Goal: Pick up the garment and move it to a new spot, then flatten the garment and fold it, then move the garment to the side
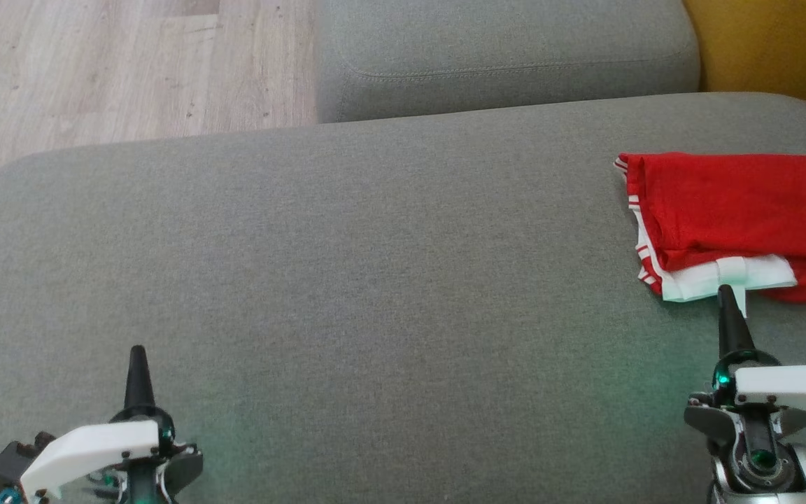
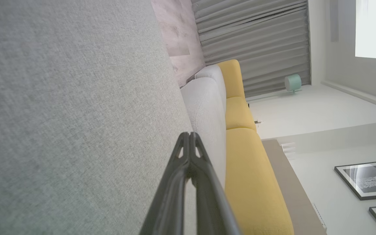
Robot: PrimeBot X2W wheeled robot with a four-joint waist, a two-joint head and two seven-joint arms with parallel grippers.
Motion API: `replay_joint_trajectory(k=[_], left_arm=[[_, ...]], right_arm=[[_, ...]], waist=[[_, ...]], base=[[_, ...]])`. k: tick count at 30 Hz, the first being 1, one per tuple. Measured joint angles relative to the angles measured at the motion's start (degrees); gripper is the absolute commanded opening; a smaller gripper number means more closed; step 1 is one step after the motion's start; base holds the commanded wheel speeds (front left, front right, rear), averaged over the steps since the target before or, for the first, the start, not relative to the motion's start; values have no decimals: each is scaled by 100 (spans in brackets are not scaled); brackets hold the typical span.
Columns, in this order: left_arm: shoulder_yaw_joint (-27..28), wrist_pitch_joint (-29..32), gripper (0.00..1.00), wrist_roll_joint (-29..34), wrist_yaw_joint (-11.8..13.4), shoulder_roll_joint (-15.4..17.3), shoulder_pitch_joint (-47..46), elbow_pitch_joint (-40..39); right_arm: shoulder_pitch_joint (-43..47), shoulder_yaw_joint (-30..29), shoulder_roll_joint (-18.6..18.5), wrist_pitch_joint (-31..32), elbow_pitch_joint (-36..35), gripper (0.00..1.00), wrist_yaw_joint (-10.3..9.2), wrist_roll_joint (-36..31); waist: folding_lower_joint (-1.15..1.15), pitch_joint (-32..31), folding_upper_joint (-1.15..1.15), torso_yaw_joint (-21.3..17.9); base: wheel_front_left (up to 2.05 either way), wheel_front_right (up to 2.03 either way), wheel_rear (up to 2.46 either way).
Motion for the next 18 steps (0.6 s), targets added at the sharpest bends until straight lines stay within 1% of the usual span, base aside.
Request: replay_joint_trajectory(k=[18], left_arm=[[166, 257, 0, -915, -1, 0, -4, -70]], right_arm=[[10, -202, 9, 268, -151, 0, 0, 1042]], waist=[[0, 4, 0, 7]], base=[[0, 0, 0]])
